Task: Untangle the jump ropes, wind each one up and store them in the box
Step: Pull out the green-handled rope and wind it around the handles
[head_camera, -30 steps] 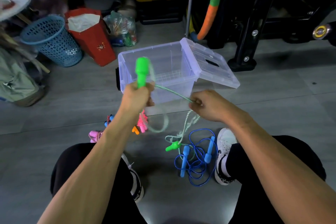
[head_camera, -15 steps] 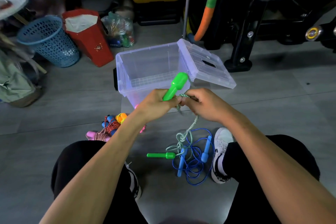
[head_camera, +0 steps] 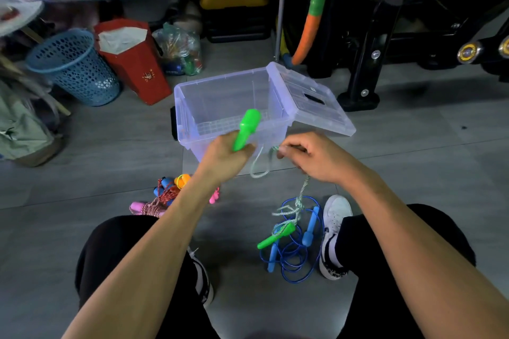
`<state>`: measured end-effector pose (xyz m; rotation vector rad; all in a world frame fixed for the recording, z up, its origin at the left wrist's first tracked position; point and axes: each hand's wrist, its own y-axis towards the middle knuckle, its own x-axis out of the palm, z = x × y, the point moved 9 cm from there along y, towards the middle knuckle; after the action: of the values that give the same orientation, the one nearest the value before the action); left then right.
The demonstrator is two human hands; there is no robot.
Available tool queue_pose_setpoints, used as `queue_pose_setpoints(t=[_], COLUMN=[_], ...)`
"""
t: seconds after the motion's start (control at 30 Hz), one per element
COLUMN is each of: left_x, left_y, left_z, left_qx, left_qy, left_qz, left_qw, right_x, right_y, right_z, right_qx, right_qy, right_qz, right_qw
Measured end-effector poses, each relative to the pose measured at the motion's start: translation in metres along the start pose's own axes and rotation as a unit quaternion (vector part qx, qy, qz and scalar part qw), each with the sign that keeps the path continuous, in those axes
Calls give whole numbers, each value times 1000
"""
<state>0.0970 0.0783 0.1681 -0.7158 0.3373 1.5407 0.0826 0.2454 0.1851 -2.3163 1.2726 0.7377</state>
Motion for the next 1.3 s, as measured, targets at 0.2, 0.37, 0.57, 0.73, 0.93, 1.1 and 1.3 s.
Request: queue_pose_setpoints(t=[0.2, 0.37, 0.57, 0.73, 0.93, 1.1, 1.3], left_x=[16, -40, -16, 21, -41, -48, 21], left_y=[-9, 12, 4, -11, 7, 16, -12], left_z=[15, -56, -28, 15, -47, -68, 9], left_qx=[-15, -178, -68, -23, -158, -193, -15], left_qy=[-221, -327, -7, -205, -411, -85, -121], left_qz=[-63, 160, 25, -100, 145, 94, -105], left_qw=[973, 914, 997, 973, 886, 973, 987], right_x=[9, 0, -5, 11, 0, -8, 12], right_y=[9, 5, 4, 13, 9, 3, 7], right_z=[-5, 19, 1, -13, 18, 16, -9], right_qx=[8, 81, 11, -4, 65, 49, 5], right_qy=[19, -61, 16, 28, -63, -86, -46], right_qz=[14, -15, 7, 11, -10, 5, -3], right_qw=[1000, 995, 1000, 1000, 996, 995, 999])
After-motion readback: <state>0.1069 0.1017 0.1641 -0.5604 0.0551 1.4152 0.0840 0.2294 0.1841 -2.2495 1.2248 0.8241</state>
